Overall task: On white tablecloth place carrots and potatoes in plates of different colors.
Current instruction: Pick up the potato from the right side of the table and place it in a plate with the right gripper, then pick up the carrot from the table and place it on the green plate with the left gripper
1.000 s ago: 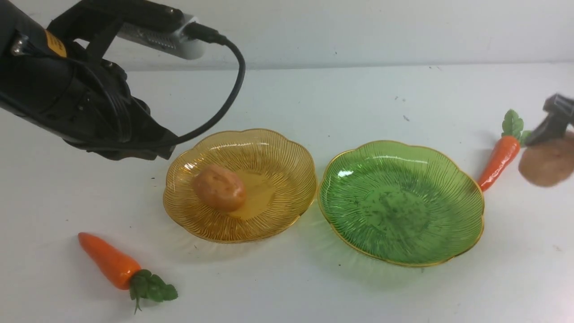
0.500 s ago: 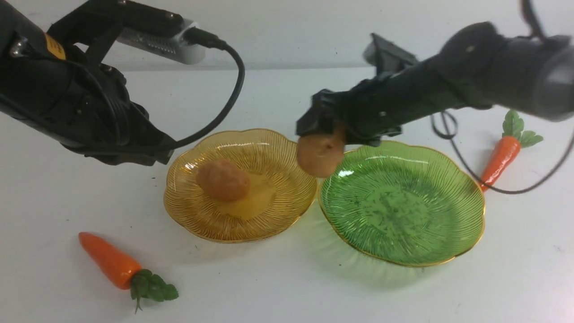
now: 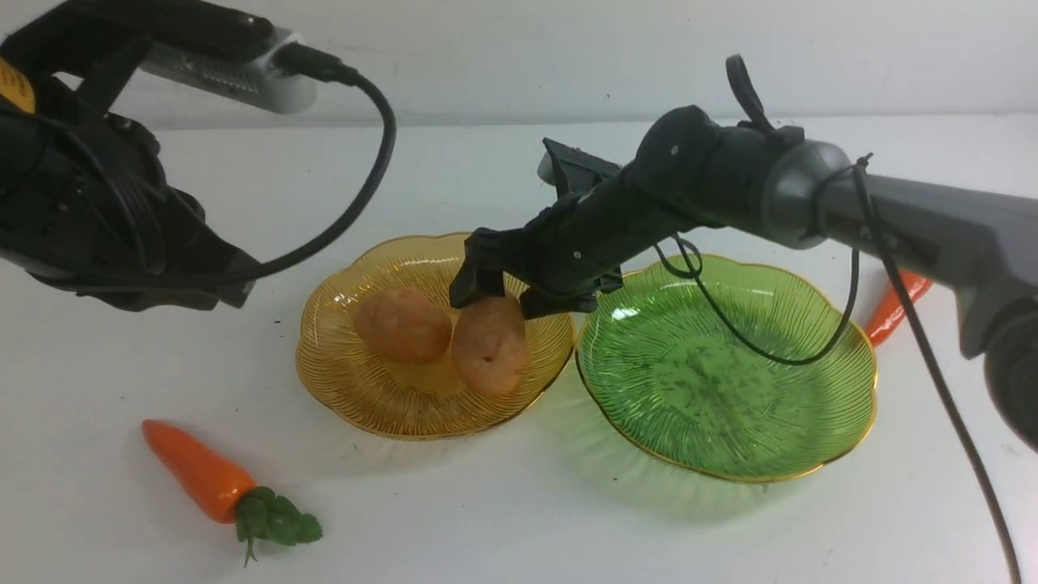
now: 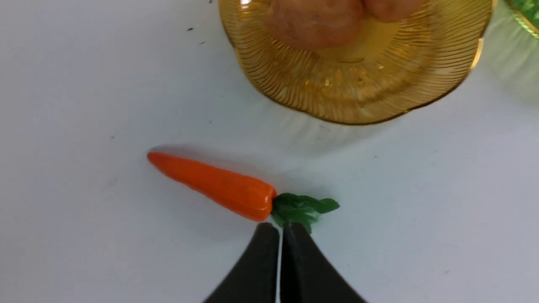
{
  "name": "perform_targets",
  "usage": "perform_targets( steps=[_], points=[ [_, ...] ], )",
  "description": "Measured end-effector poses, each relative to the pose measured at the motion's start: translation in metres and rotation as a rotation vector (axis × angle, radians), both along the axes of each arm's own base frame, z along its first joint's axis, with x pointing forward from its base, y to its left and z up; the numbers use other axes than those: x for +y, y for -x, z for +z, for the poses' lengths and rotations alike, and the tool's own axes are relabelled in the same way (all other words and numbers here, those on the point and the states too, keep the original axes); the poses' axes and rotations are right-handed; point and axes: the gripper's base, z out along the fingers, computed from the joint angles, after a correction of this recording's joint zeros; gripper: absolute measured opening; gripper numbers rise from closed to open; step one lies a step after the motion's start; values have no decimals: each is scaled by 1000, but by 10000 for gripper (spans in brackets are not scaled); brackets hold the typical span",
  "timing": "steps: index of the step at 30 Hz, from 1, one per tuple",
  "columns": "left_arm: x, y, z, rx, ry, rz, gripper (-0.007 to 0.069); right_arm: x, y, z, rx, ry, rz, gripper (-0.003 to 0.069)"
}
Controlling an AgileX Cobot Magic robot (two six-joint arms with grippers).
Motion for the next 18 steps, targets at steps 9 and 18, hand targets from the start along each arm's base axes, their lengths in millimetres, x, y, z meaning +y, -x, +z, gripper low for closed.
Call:
perform_targets(
  steps=[9,18],
  points=[
    [51,-13,-81,162,211,374,8,-75,76,113,-245,205,-47,67],
    [61,-63,-147,291,316,465,172,-109,125,108,-215,311,-41,-15]
  ],
)
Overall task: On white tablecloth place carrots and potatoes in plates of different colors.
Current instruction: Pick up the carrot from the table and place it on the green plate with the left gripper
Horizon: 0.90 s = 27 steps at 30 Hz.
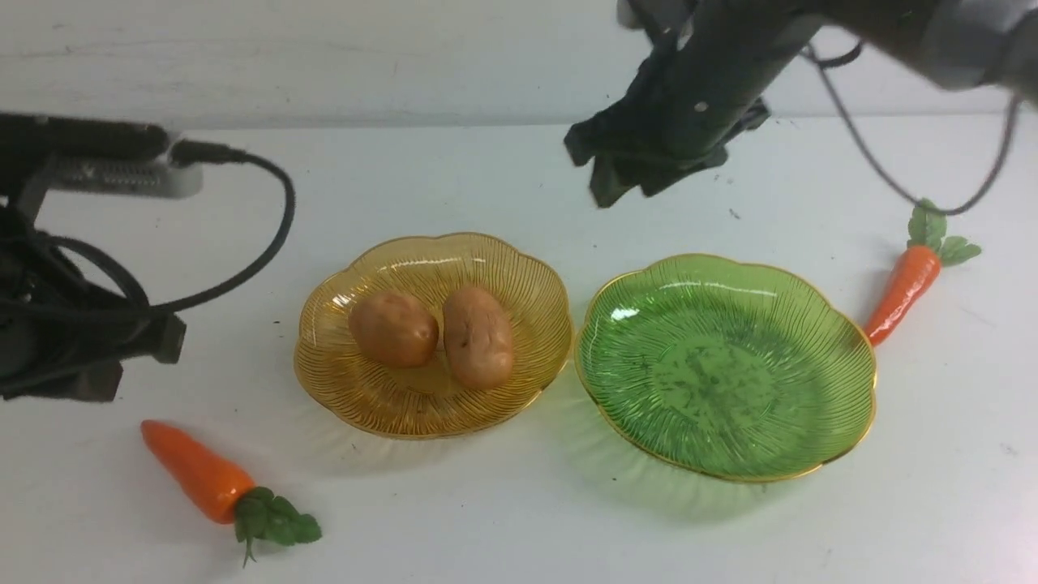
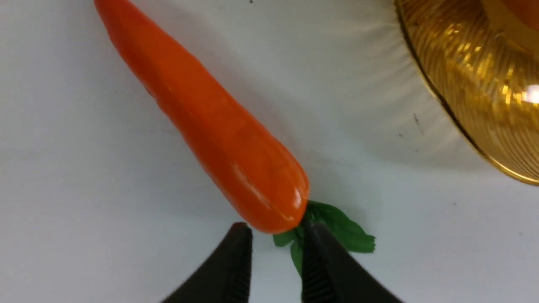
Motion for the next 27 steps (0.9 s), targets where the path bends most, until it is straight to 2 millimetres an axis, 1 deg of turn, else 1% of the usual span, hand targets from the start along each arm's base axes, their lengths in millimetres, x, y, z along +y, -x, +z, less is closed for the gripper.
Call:
perform_targets(
  steps=[3,5,6,7,8,9,11,13,16,17,18,21,23,24,26,27],
  points=[
    [1,-12,-22,40,-2,8,305,-5,2,2,-21,33,-2,-15],
    [2,-21,-43,82,-3,25,470,-7,4,5,-34,41,-5,-15],
    [3,-24,-52,98,-3,34,519,-8,4,6,-37,40,-5,-15],
    [3,-28,-59,106,-4,44,563,-8,5,7,-40,39,-6,-15],
    [3,-32,-64,99,12,63,591,-8,5,7,-41,39,-6,-15],
    [3,-36,-66,76,18,81,598,-8,5,7,-42,40,-6,-15],
    [5,-45,-76,45,1,93,586,-8,5,7,-42,41,-6,-15],
    [7,-45,-87,70,-16,86,549,-8,5,7,-42,42,-6,-15],
    [7,-46,-88,60,-21,88,449,-9,5,7,-42,42,-7,-15],
    [7,-46,-88,59,-22,88,384,-9,5,7,-42,42,-7,-15],
    [7,-46,-88,67,-23,81,337,-9,5,7,-42,42,-7,-15],
    [7,-43,-84,95,-27,44,276,-9,5,7,-43,43,-4,-15],
    [7,-41,-71,84,-32,11,272,-10,5,8,-52,57,-5,-15],
    [6,-40,-60,62,-32,-7,272,-13,5,10,-65,72,-9,-15],
    [0,-38,-30,-21,-32,-53,269,-27,3,17,-97,95,-52,-15],
    [-9,-36,-8,-93,-34,-107,269,-40,2,20,-113,102,-94,-15]
  ],
)
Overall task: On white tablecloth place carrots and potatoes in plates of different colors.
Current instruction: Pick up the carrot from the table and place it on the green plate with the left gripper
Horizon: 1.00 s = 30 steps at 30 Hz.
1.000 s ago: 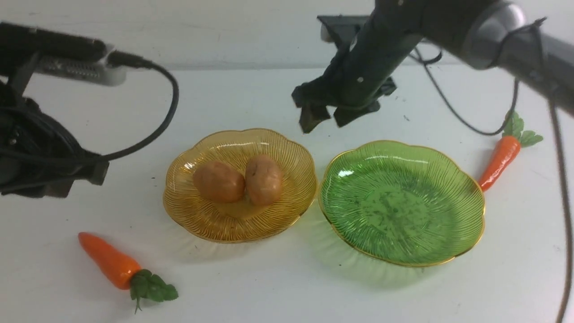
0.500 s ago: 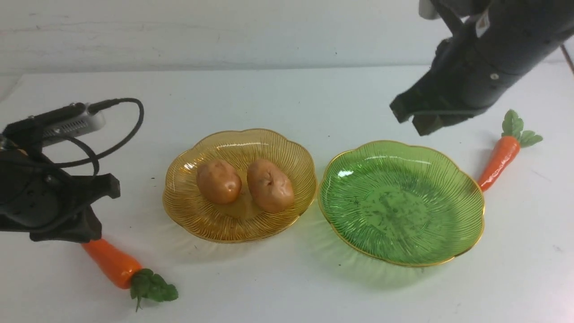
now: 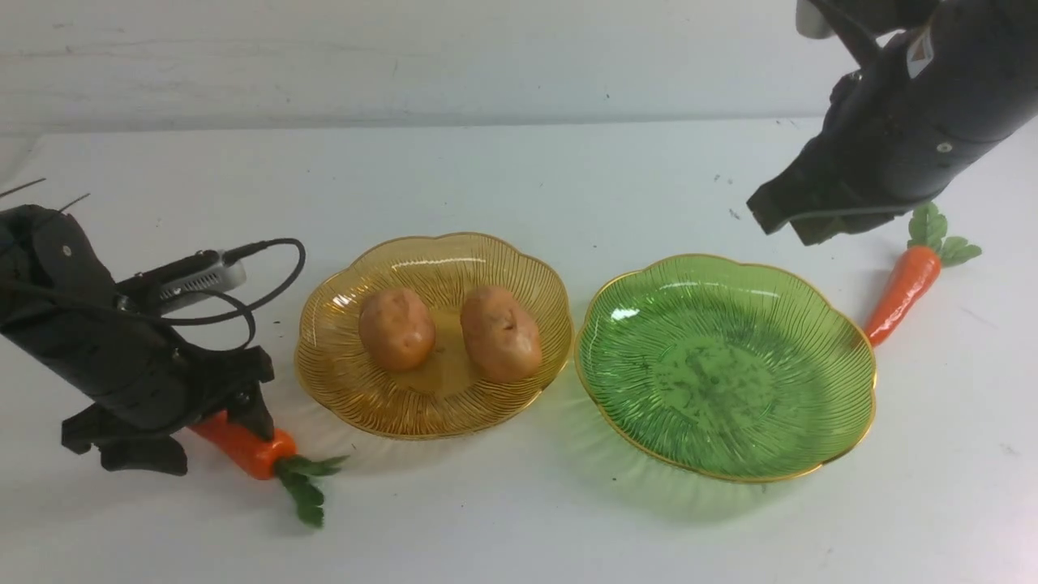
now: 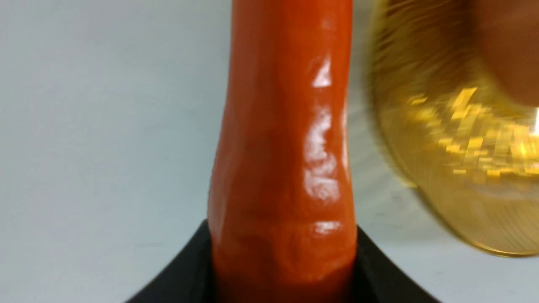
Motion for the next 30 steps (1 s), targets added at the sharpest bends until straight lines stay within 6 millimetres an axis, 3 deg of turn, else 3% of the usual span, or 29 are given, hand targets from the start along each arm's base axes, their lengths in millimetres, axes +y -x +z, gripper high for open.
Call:
perform_targets(
  steps=[3,5,9,12,19,24,30],
  points=[
    [-42,6,46,-169,38,-169,269,-39,-7,5,-18,0,-129,-15],
    [-84,7,70,-255,87,-318,269,-67,-12,5,-15,-18,-229,-15],
    [-157,3,81,-295,143,-525,269,-112,-15,4,5,-107,-380,-15],
    [-204,-8,73,-294,153,-631,269,-127,-14,4,15,-164,-403,-15],
    [-273,-28,33,-250,147,-750,269,-135,-14,5,25,-272,-354,-15],
    [-302,-46,4,-213,148,-773,271,-133,-14,5,24,-287,-317,-15],
    [-312,-56,-25,-109,143,-744,320,-133,-14,5,23,-282,-307,-15]
  ],
)
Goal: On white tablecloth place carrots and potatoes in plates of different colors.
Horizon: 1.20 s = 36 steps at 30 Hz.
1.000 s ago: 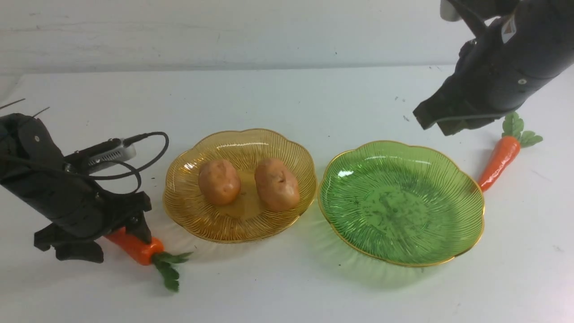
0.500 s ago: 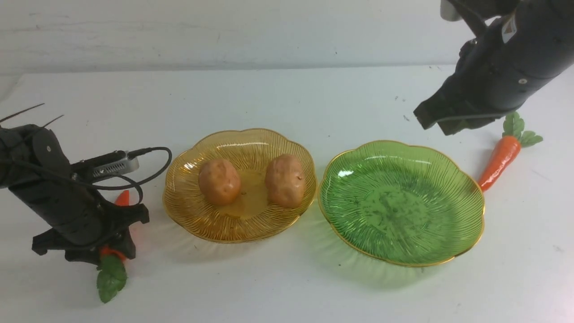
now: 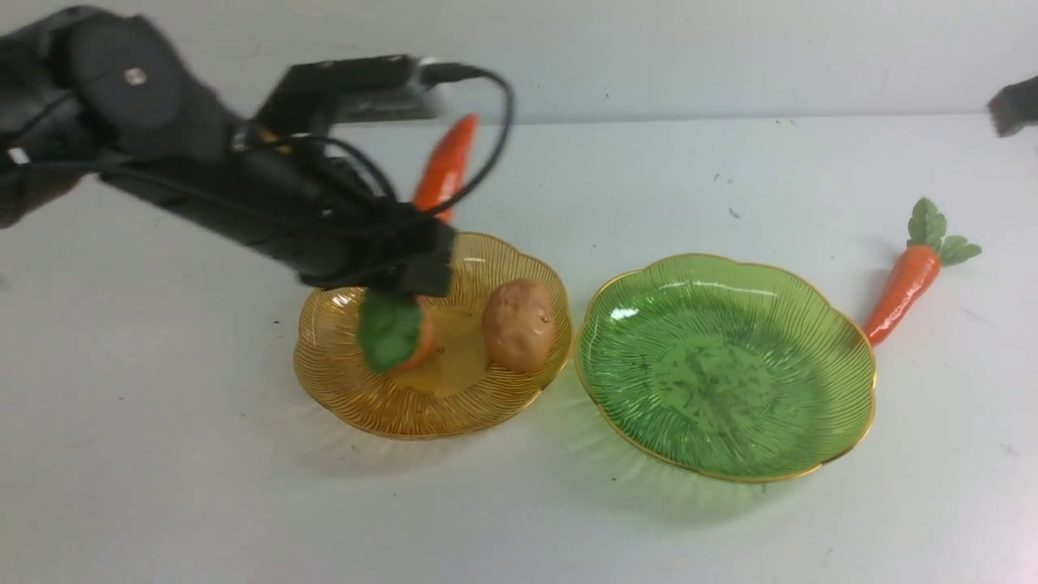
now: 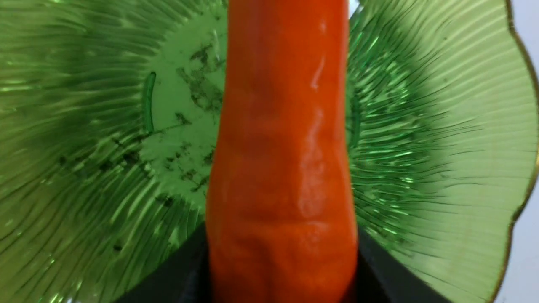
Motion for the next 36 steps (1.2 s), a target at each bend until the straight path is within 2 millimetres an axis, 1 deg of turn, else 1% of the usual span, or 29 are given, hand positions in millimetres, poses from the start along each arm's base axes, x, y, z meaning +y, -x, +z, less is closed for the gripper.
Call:
perform_targets(
  steps=[3,4,6,7,8,9,10,11,12,13,14,15,16,17,18,19,20,22,23,24,27,28,29,33,36],
  points=[
    [-1,-2,-6,21,-18,7,388,-1,0,0,2,5,-1,-15],
    [-1,-2,-7,24,-20,9,425,-1,-1,-1,5,5,-1,-15],
    [-1,-3,-3,22,-17,13,563,-2,-5,-7,22,9,-7,-15],
    [-1,-3,1,21,-25,10,611,-4,-10,-11,33,8,-26,-15],
    [0,-4,5,22,-38,19,653,-6,-16,-17,30,8,-48,-15],
    [1,-4,10,35,-54,31,662,-7,-20,-20,28,9,-68,-15],
    [3,-4,20,34,-88,31,643,-9,-27,-26,24,9,-87,-11],
    [5,-5,27,27,-116,29,605,-11,-33,-31,23,6,-103,-4],
    [10,-6,40,-3,-165,23,515,-12,-41,-39,23,5,-115,11],
    [13,-6,49,-27,-187,23,445,-14,-51,-50,21,1,-124,38],
    [17,-8,65,-81,-208,29,296,-15,-61,-62,26,-3,-130,67],
    [21,-8,79,-130,-222,35,188,-15,-70,-72,21,-14,-136,109],
    [27,-7,95,-186,-233,45,99,-16,-76,-80,24,-24,-139,144],
    [32,-5,109,-226,-241,54,56,-16,-85,-94,38,-39,-144,191],
    [37,-2,121,-262,-246,63,30,-16,-91,-103,41,-46,-148,244],
    [43,2,136,-298,-245,73,15,-17,-99,-119,53,-56,-155,319],
    [49,7,149,-320,-243,79,5,-18,-106,-131,60,-62,-162,372],
    [58,18,167,-343,-232,86,-3,-20,-117,-154,70,-67,-178,498],
    [62,24,174,-349,-227,87,-3,-21,-121,-165,76,-69,-188,547],
    [66,29,180,-356,-221,89,-3,-21,-124,-170,73,-68,-193,575],
    [77,43,190,-355,-222,89,-3,-23,-131,-186,72,-68,-205,626],
    [80,47,190,-348,-228,87,-3,-23,-133,-192,72,-71,-211,639],
    [84,53,194,-350,-226,88,-3,-23,-134,-198,76,-71,-213,644],
    [98,69,195,-332,-247,90,-3,-24,-141,-221,84,-83,-230,652],
    [105,77,196,-330,-260,98,-3,-24,-143,-233,102,-88,-236,640]
  ],
)
